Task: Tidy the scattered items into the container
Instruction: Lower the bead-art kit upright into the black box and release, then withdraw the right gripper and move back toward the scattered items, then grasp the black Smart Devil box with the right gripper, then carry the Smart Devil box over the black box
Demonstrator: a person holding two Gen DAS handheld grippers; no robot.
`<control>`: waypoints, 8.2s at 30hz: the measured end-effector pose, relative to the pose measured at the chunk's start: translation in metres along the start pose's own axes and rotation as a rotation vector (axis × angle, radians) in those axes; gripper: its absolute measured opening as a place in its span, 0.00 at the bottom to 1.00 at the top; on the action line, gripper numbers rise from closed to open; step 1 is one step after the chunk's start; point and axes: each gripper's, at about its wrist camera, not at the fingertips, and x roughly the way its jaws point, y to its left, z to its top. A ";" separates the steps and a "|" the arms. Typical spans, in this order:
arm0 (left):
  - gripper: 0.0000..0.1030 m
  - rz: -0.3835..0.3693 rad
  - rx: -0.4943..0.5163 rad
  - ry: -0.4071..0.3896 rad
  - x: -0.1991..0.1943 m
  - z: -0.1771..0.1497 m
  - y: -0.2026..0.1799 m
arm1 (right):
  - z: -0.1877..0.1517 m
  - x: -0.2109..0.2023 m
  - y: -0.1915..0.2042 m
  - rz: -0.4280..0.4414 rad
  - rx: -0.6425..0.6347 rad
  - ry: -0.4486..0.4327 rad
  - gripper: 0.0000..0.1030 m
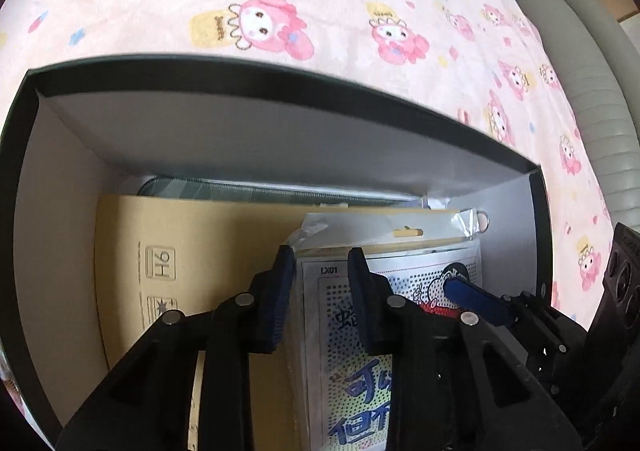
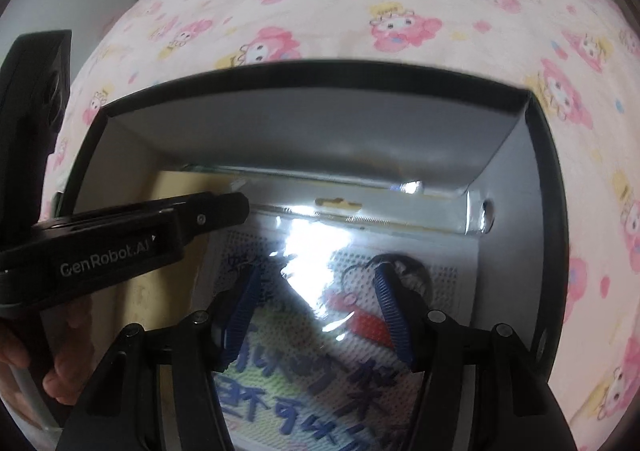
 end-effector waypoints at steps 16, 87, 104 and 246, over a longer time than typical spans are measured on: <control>0.55 0.000 0.109 -0.201 -0.078 -0.048 -0.015 | -0.049 -0.066 0.016 -0.061 0.102 -0.198 0.63; 0.75 0.106 0.056 -0.520 -0.278 -0.273 0.154 | -0.159 -0.119 0.270 -0.088 -0.231 -0.433 0.88; 0.76 0.069 -0.105 -0.529 -0.266 -0.274 0.240 | -0.126 -0.052 0.326 0.023 -0.310 -0.249 0.88; 0.50 0.143 0.150 -0.159 -0.063 -0.131 -0.030 | -0.072 -0.061 0.010 0.049 0.030 -0.172 0.43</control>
